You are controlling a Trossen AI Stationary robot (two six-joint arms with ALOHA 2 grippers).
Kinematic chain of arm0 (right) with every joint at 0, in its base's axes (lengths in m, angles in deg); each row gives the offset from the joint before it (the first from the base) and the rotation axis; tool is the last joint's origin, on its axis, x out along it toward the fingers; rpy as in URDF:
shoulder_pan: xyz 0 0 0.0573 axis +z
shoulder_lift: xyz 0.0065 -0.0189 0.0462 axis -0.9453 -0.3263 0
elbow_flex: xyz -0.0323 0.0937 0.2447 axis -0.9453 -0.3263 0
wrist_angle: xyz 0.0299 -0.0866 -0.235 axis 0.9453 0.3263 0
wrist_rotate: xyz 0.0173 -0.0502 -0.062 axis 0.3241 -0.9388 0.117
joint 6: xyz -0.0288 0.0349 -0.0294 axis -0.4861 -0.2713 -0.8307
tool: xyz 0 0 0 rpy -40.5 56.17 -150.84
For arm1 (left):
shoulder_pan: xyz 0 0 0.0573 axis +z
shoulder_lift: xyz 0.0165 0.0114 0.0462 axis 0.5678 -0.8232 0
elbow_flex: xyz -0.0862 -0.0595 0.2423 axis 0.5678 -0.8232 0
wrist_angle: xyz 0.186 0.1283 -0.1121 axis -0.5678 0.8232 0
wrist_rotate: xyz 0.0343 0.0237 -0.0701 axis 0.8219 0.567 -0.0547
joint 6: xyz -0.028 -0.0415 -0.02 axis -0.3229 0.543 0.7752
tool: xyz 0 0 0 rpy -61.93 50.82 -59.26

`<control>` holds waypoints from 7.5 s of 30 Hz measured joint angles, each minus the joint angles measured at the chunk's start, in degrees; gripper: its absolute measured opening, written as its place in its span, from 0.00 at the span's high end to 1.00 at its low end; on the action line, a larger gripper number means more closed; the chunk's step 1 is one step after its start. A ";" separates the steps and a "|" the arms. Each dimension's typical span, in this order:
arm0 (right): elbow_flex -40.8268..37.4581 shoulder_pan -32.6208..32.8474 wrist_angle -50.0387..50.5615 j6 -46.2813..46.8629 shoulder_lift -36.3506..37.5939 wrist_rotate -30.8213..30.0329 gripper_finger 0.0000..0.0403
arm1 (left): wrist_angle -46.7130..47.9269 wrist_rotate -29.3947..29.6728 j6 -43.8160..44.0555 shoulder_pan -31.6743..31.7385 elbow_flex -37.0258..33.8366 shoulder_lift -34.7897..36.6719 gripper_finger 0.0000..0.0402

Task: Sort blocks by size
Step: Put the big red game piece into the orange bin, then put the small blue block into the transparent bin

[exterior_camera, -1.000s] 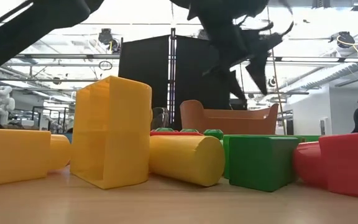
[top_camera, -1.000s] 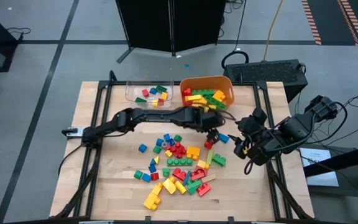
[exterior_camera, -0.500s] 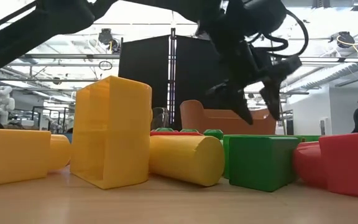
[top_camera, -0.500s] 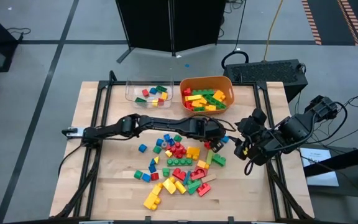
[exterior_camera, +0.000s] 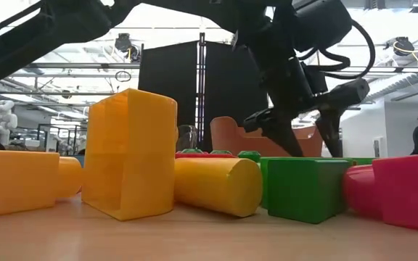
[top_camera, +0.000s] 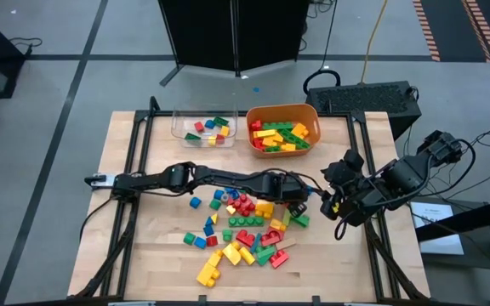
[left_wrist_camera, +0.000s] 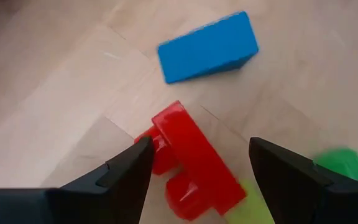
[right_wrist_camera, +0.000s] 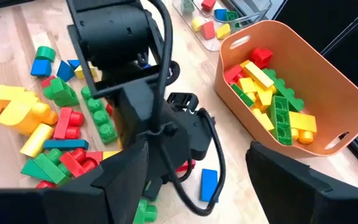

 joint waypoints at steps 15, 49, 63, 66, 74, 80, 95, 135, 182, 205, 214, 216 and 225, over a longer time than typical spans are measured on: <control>0.00 0.00 -0.21 -0.85 0.00 1.52 0.34 | 0.87 -2.57 1.57 -0.34 -0.09 -2.44 0.45; 0.00 0.00 -0.28 -1.50 0.00 -0.87 0.34 | -9.24 11.43 -23.37 13.87 0.02 13.49 0.68; 0.00 -0.02 -0.30 -1.94 0.00 -0.84 0.34 | -10.80 0.19 -32.94 23.14 -0.33 9.08 0.41; 0.00 -0.02 -0.28 -2.16 0.00 -0.84 0.34 | -11.11 -0.49 -37.64 23.10 -0.14 9.20 0.34; 0.00 -0.01 4.39 2.10 0.00 -0.68 0.34 | -9.41 -7.04 -44.29 19.03 -0.04 14.09 0.29; -5.37 -0.84 7.86 22.98 1.84 -3.46 0.34 | -1.67 -6.74 -46.42 15.22 0.00 21.43 0.28; -45.24 -9.85 -18.10 58.44 5.43 16.56 0.59 | 19.09 -3.40 -40.52 14.91 0.03 46.55 0.28; -34.04 -36.03 -58.05 13.04 -20.92 23.55 1.00 | 36.26 -1.98 -39.88 14.08 -0.02 58.41 0.28; 3.96 -18.06 -22.40 -12.91 6.64 2.98 1.00 | -7.53 -12.91 -83.56 18.72 -60.96 46.17 0.28; 3.96 -16.48 -22.31 -14.18 6.56 2.61 1.00 | -7.57 1.58 4.93 17.91 -60.89 43.02 0.28; 3.97 -16.48 -22.31 -16.43 6.58 3.66 0.99 | -8.31 7.09 19.10 16.15 -60.87 43.02 0.28; 3.97 -16.48 -22.31 -17.13 6.58 4.58 0.99 | -8.40 8.13 22.23 15.57 -60.87 43.02 0.28; 3.96 -16.48 -22.00 -19.84 6.62 7.36 0.98 | -8.84 12.02 32.03 10.70 -60.87 39.54 0.28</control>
